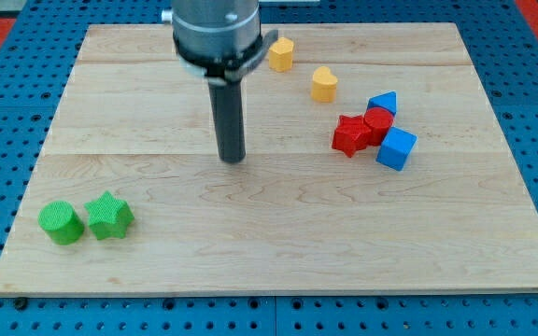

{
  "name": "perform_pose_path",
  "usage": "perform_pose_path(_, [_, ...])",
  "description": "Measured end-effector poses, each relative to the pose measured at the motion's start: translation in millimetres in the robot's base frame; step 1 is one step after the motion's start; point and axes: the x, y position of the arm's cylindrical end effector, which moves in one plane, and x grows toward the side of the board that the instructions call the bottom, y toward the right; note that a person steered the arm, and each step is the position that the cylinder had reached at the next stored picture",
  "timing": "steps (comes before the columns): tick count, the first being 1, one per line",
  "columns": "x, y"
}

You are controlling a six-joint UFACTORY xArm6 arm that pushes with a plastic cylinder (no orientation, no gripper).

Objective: Slide yellow heart into the yellow hexagon

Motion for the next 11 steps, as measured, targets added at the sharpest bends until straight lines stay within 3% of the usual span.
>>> perform_pose_path(1, [55.5, 19.0])
perform_pose_path(2, [9.1, 68.0])
perform_pose_path(3, [-64.1, 71.0])
perform_pose_path(5, [-130.6, 132.5])
perform_pose_path(6, [-160.1, 95.6])
perform_pose_path(7, [-188.6, 126.2])
perform_pose_path(8, [-188.4, 158.1])
perform_pose_path(9, [-232.3, 175.6])
perform_pose_path(11, [-212.3, 90.5])
